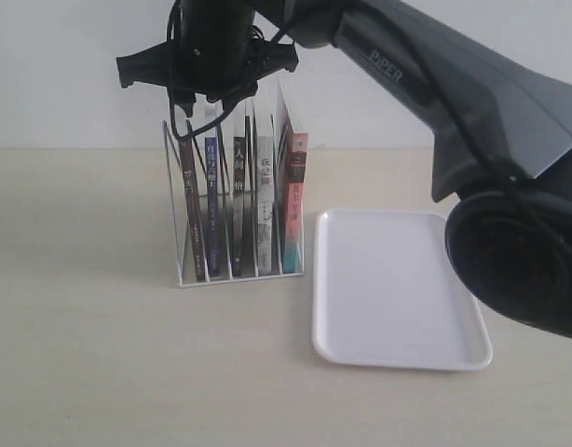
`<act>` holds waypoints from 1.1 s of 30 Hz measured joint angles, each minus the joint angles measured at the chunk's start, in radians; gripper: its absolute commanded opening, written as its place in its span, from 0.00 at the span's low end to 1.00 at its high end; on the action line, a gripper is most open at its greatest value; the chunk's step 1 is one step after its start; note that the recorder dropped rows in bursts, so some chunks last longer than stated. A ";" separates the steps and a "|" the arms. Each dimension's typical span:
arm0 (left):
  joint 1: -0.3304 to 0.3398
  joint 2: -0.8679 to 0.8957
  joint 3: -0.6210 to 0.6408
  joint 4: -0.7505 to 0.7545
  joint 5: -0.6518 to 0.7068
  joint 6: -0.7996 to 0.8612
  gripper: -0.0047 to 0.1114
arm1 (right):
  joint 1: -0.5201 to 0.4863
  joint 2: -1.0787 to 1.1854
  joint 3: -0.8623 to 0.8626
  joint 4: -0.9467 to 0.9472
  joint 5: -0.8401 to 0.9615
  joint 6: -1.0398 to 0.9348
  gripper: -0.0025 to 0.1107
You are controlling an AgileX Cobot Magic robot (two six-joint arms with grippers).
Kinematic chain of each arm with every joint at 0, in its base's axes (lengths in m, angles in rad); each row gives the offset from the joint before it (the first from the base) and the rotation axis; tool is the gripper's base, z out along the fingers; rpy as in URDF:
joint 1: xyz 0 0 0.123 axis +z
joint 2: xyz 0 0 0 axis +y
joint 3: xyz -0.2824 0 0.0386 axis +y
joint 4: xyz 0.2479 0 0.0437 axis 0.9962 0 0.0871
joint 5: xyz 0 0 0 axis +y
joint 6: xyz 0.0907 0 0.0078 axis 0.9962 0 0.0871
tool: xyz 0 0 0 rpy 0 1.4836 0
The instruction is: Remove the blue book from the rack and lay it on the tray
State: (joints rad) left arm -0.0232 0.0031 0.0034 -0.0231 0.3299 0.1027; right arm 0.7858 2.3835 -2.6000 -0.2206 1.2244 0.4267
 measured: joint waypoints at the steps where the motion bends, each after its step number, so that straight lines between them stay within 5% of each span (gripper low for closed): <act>1: 0.000 0.000 0.000 0.000 0.000 0.000 0.08 | -0.003 0.000 0.000 0.005 0.000 0.000 0.40; 33: 0.000 0.000 0.000 0.000 0.000 0.000 0.08 | -0.021 0.054 0.000 0.087 -0.003 0.000 0.40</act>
State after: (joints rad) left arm -0.0232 0.0031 0.0034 -0.0231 0.3299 0.1027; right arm 0.7643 2.4372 -2.6000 -0.1337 1.2212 0.4267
